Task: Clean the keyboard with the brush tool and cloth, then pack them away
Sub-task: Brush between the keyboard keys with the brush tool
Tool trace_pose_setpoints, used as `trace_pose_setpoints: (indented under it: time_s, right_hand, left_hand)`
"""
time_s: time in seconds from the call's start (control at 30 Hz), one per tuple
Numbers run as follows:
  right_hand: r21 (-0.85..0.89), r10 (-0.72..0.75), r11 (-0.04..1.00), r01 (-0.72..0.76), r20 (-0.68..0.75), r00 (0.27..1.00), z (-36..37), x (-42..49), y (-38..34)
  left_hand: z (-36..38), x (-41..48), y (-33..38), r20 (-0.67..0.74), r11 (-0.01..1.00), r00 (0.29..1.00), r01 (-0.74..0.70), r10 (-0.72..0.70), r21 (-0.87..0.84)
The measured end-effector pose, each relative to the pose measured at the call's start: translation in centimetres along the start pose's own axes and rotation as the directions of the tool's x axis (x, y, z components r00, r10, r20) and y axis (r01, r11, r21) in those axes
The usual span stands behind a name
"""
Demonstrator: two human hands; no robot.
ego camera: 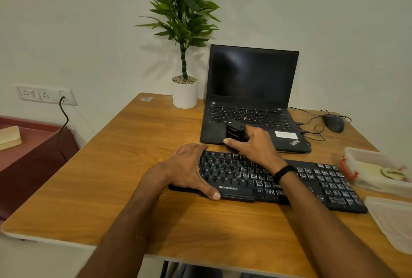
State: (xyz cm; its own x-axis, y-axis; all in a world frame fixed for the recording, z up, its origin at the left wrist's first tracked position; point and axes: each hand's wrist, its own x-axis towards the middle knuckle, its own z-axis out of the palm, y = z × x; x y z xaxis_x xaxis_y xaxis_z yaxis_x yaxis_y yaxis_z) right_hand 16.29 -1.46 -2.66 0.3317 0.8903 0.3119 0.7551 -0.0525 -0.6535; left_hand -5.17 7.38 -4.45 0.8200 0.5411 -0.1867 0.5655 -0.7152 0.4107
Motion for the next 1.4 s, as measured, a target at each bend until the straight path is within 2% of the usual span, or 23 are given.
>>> trace_pose_setpoints:
  time_s: [0.17, 0.3, 0.43, 0.5, 0.57, 0.6, 0.7, 0.73, 0.83, 0.87, 0.97, 1.0, 1.1, 1.23, 1.33, 1.4]
  right_hand:
    - [0.055, -0.024, 0.998, 0.024, -0.002, 1.0, -0.1, -0.3, 0.2]
    - [0.17, 0.053, 0.984, -0.049, -0.016, 0.998, -0.1, 0.0, 0.8]
    - [0.158, 0.046, 0.987, -0.04, -0.035, 0.998, -0.1, -0.4, 0.5]
    - [0.161, 0.03, 0.986, -0.036, 0.037, 0.999, -0.2, -0.6, 0.5]
    - [0.213, 0.017, 0.976, -0.054, 0.174, 0.985, 0.0, -0.6, 0.4]
    - [0.201, 0.007, 0.979, -0.045, 0.186, 0.982, 0.1, -0.6, 0.3]
    - [0.035, -0.002, 0.999, 0.002, 0.009, 1.0, -0.1, -0.3, 0.2]
    - [0.022, -0.003, 1.0, 0.003, 0.008, 1.0, -0.3, -0.2, 0.2]
    - [0.182, 0.025, 0.981, -0.061, 0.196, 0.98, -0.3, -0.5, 0.7]
    - [0.187, 0.031, 0.98, -0.071, 0.205, 0.978, -0.3, -0.7, 0.8]
    - [0.051, 0.003, 0.999, -0.005, 0.037, 0.999, -0.5, -0.6, 0.5]
    - [0.048, -0.011, 0.999, 0.009, 0.023, 1.0, -0.6, -0.6, 0.5]
    - [0.087, -0.028, 0.996, 0.015, 0.148, 0.989, -0.3, -0.9, 0.2]
    - [0.015, -0.031, 0.999, 0.031, -0.004, 1.0, -0.7, -0.8, 0.4]
    - [0.079, -0.022, 0.997, 0.012, 0.127, 0.992, -0.3, -1.1, 0.3]
    - [0.03, -0.039, 0.999, 0.037, 0.052, 0.998, 0.1, -1.0, 0.2]
  left_hand:
    - [0.4, 0.2, -0.2, -0.02, 0.999, 1.0, -0.018, 0.019, 0.038]
    - [1.4, 0.6, 0.5, -0.07, 0.994, 0.994, -0.083, 0.088, 0.07]
    - [1.9, 0.7, 1.0, -0.116, 0.993, 0.986, -0.113, 0.116, 0.035]
    - [1.9, 0.7, 1.0, -0.122, 0.996, 0.988, -0.093, 0.092, -0.003]
    - [1.9, 0.8, 0.9, -0.125, 0.996, 0.989, -0.082, 0.077, -0.032]
    - [1.9, 0.8, 0.8, -0.123, 0.996, 0.99, -0.078, 0.073, -0.035]
    - [1.8, 0.9, 0.8, -0.116, 0.997, 0.992, -0.062, 0.057, -0.04]
    - [1.8, 0.9, 0.8, -0.116, 0.997, 0.992, -0.06, 0.055, -0.044]
    - [1.9, 0.8, 0.7, -0.114, 0.997, 0.991, -0.068, 0.063, -0.036]
    - [1.9, 0.8, 0.7, -0.113, 0.997, 0.991, -0.071, 0.066, -0.036]
    - [1.7, 0.8, 0.7, -0.122, 0.996, 0.99, -0.08, 0.076, -0.03]
    - [1.6, 0.8, 0.8, -0.123, 0.996, 0.989, -0.081, 0.077, -0.032]
    - [1.6, 0.6, 1.0, -0.117, 0.996, 0.99, -0.088, 0.084, -0.033]
    - [1.5, 0.6, 1.1, -0.113, 0.995, 0.99, -0.091, 0.086, -0.035]
    - [1.4, 0.4, 1.2, -0.114, 0.994, 0.989, -0.098, 0.092, -0.054]
    - [1.3, 0.2, 1.2, -0.107, 0.994, 0.99, -0.098, 0.092, -0.056]
